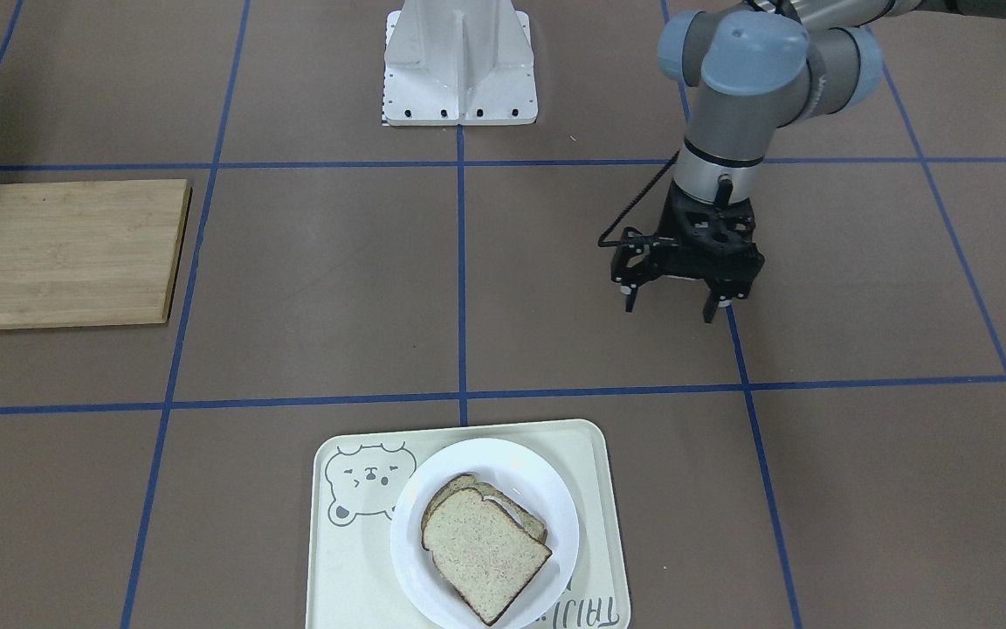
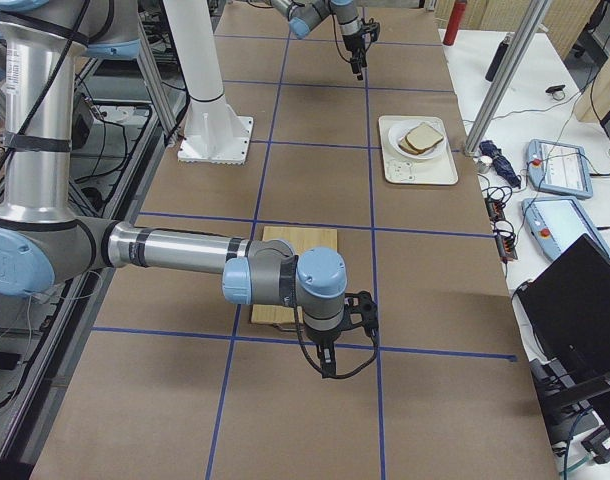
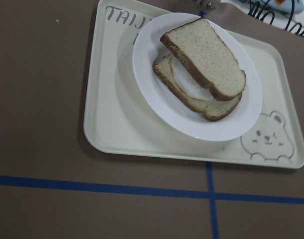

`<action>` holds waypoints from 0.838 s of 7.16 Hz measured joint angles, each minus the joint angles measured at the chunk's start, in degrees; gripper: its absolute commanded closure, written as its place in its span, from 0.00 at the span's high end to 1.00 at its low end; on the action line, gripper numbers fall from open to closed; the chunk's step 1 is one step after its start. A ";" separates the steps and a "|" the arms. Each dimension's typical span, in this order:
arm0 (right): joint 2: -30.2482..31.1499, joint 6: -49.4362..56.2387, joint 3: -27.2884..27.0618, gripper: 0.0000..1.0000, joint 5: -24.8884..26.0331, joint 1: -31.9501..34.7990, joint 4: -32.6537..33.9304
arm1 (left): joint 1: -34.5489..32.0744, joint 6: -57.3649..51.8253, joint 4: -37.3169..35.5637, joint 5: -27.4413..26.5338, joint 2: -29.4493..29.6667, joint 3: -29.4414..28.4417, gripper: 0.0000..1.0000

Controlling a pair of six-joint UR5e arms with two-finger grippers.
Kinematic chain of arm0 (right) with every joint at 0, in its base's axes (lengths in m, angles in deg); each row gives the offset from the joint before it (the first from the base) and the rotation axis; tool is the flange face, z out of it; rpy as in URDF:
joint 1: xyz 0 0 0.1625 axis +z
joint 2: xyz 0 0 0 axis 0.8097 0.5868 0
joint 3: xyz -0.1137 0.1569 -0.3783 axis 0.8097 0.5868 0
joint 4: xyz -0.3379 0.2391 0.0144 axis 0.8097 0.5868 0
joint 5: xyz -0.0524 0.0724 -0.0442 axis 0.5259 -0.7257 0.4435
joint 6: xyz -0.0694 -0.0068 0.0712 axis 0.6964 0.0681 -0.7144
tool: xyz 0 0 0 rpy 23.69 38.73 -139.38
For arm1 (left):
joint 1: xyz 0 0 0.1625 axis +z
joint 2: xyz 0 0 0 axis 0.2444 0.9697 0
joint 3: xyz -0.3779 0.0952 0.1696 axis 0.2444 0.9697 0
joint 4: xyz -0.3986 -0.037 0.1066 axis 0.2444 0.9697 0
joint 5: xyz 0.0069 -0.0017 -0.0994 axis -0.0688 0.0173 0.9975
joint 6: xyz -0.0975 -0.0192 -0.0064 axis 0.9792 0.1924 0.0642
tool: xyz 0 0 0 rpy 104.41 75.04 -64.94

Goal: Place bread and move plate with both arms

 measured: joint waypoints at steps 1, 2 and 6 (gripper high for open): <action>0.00 0.00 0.30 1.00 0.02 0.00 -0.03 | -5.75 -10.97 -3.61 3.48 -2.38 -0.02 0.99; -0.08 0.01 0.69 1.00 0.01 0.00 -0.05 | -12.52 -21.02 -5.16 8.92 -5.37 -1.02 0.99; -0.26 0.01 1.29 1.00 -0.02 0.00 -0.09 | -30.59 -40.67 -5.39 19.51 -16.41 -7.91 0.99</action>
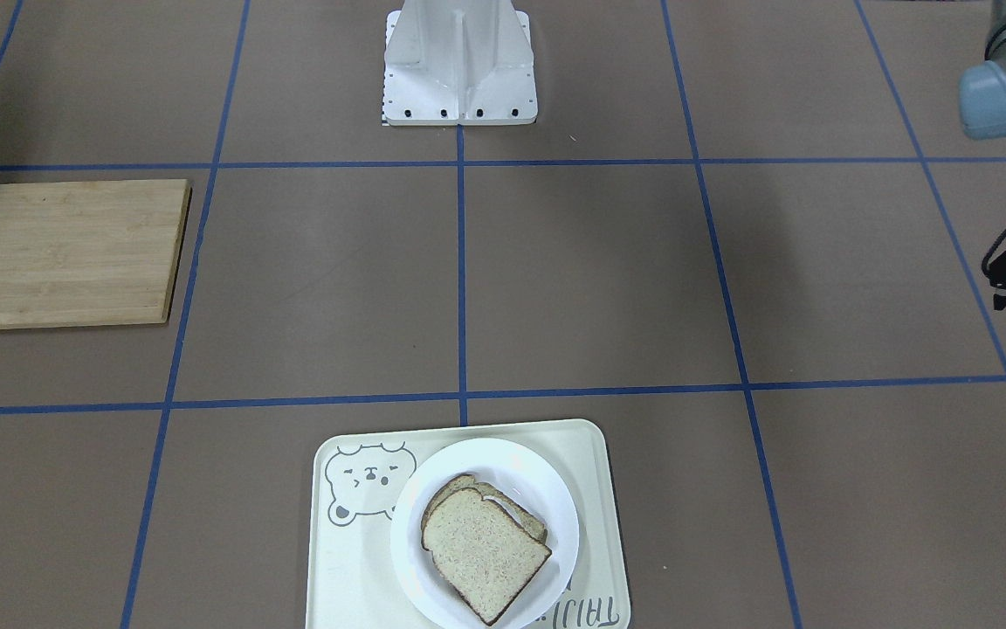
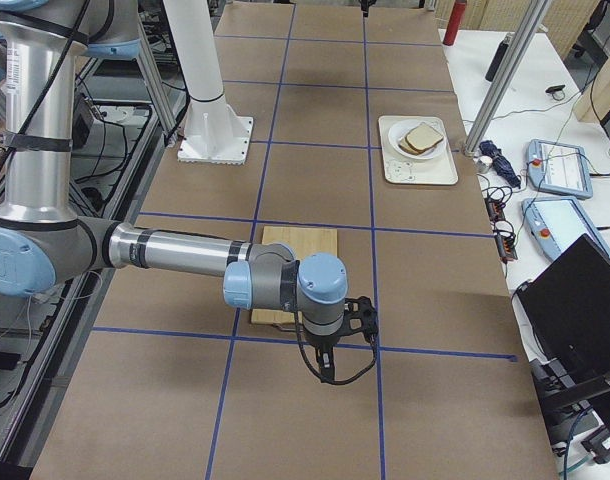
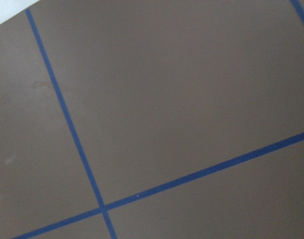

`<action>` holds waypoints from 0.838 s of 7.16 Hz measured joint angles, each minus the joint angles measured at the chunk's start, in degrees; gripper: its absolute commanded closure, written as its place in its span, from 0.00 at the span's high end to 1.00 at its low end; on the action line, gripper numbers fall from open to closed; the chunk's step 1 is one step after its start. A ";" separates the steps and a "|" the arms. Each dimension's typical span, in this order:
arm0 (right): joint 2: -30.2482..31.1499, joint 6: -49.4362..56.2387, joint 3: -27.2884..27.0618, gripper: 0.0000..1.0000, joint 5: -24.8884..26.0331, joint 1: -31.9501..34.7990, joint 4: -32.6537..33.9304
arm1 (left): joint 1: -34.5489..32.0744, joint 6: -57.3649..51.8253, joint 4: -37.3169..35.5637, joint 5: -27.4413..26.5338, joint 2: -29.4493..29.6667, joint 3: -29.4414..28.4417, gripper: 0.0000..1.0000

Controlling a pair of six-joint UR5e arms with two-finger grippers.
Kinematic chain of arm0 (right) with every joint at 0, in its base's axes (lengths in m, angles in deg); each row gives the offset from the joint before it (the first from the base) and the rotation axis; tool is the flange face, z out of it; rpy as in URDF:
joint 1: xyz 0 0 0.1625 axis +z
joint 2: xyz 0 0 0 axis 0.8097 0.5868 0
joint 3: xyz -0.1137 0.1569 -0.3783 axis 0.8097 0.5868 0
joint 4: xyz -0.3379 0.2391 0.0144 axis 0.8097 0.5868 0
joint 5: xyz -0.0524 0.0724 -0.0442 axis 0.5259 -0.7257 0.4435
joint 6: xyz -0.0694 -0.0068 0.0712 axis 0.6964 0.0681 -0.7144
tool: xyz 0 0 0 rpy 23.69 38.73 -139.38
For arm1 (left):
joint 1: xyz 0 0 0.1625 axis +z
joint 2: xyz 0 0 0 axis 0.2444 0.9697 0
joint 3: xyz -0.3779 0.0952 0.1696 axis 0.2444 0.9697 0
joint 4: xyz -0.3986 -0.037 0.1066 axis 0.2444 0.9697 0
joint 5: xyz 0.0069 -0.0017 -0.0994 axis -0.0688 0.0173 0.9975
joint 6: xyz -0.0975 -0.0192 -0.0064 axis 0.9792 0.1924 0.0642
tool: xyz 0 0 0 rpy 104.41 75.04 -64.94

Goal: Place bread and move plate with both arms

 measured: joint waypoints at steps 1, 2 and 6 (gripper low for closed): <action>0.00 0.00 0.05 1.00 0.00 0.00 -0.01 | -3.00 -2.03 0.78 0.87 -2.27 -0.65 0.99; 0.00 0.00 0.08 1.00 -0.02 0.00 0.01 | -5.47 -6.98 1.36 2.16 -4.74 -0.85 0.99; -0.09 -0.08 0.13 1.00 -0.02 0.00 0.07 | -9.80 -16.81 1.65 12.20 -12.03 -0.79 0.99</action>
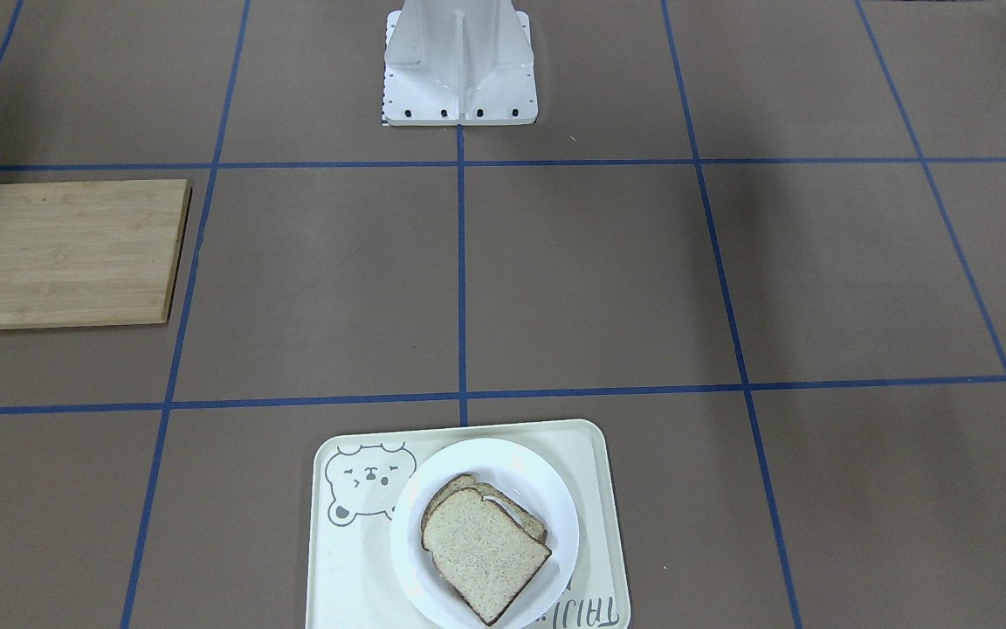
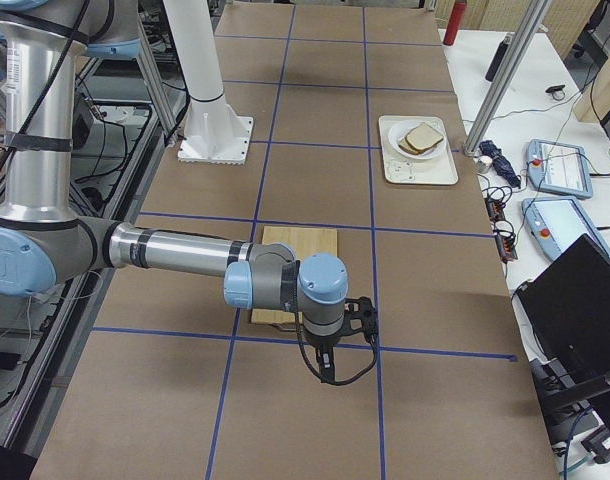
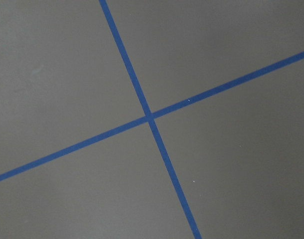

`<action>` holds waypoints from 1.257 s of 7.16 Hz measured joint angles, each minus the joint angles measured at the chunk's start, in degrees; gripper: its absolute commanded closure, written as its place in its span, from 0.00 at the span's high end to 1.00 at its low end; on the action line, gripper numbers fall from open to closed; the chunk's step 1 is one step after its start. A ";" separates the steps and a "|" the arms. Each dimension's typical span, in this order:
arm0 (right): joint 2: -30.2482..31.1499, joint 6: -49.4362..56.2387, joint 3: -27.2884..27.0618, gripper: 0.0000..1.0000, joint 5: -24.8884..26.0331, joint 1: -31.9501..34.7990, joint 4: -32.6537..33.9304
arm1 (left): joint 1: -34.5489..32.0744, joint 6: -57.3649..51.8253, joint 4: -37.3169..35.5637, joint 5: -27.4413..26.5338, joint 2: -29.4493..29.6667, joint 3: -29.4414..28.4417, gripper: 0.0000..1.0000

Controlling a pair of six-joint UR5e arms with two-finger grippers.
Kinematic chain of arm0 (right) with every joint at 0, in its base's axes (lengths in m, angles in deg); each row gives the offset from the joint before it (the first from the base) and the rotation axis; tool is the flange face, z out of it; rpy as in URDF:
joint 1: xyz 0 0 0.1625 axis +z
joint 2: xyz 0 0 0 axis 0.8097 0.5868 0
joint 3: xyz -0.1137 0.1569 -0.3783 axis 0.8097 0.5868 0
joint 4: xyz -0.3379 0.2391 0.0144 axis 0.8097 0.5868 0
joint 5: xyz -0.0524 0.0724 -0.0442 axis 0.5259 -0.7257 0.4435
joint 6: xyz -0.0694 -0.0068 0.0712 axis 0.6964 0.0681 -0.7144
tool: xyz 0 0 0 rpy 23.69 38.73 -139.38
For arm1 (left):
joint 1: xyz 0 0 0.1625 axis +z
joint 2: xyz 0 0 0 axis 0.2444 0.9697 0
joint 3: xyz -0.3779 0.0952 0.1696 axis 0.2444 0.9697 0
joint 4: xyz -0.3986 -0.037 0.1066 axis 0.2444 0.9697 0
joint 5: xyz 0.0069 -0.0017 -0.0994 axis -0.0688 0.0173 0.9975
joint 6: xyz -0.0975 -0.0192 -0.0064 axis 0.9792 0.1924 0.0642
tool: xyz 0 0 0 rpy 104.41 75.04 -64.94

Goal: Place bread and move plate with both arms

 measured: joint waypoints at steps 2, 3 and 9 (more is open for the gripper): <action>0.04 0.05 0.06 1.00 -0.19 0.00 0.06 | 0.05 -0.07 0.15 0.31 -0.35 0.11 0.99; 0.07 0.07 0.18 1.00 -0.27 0.00 0.08 | 0.07 -0.10 0.22 0.28 -0.40 0.10 0.99; 0.08 0.08 0.44 1.00 -0.33 0.00 0.02 | 0.04 -0.09 0.19 0.14 -0.82 0.12 0.99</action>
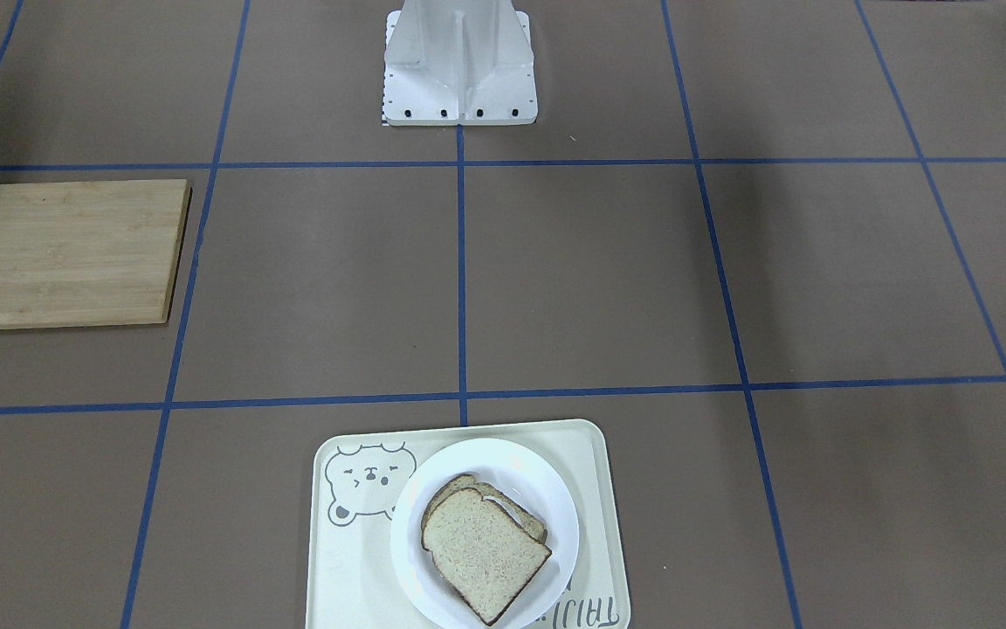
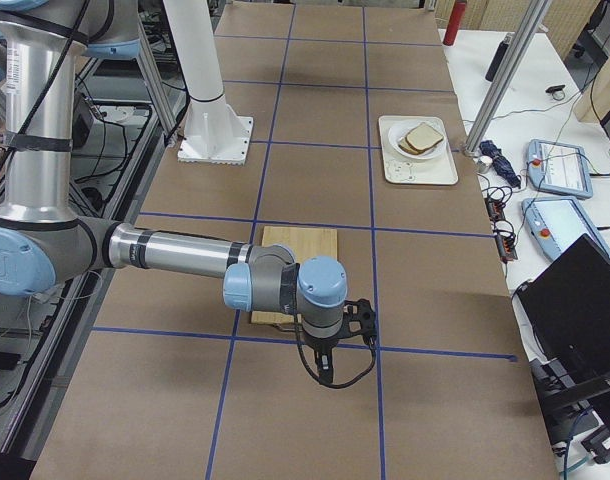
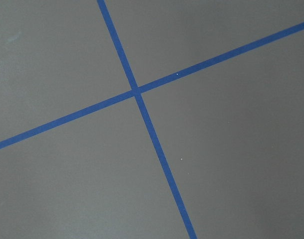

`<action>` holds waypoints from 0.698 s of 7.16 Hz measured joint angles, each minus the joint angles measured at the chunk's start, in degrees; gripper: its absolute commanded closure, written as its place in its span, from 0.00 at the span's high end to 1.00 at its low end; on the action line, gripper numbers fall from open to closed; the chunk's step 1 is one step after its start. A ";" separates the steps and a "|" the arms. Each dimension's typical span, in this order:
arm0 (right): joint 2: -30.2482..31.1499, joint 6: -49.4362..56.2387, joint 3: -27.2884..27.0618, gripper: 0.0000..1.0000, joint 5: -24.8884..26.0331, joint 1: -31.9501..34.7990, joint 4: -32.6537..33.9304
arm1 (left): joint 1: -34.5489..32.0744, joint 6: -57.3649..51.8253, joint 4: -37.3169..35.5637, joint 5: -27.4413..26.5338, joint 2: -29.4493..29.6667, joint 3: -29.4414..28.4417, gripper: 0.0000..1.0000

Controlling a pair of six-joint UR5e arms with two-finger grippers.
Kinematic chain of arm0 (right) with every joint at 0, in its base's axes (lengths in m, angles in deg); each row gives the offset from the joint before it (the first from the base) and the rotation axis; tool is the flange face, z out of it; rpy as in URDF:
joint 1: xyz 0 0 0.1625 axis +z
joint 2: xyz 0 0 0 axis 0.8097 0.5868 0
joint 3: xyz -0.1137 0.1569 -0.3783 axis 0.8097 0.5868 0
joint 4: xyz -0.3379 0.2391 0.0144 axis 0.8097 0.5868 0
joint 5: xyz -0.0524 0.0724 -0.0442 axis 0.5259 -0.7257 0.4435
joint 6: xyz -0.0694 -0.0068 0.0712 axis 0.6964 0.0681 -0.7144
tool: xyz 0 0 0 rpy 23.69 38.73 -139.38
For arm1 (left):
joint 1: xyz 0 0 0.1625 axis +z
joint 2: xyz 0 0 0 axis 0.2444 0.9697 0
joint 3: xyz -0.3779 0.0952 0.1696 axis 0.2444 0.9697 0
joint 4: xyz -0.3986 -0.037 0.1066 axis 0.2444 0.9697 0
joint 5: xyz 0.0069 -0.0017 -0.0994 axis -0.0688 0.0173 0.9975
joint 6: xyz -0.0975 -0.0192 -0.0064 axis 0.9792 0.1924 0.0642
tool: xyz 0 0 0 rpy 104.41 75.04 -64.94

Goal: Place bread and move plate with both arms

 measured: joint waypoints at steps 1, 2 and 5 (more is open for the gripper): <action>0.00 0.00 0.03 1.00 0.00 0.00 0.01 | 0.00 0.00 0.00 0.00 0.00 -0.01 0.99; 0.00 0.00 0.20 1.00 0.00 0.00 0.03 | -0.03 0.02 0.00 0.00 -0.03 0.01 0.99; -0.05 0.00 1.22 1.00 0.00 0.00 -0.01 | -0.08 0.06 -0.06 -0.05 -0.67 -0.05 0.99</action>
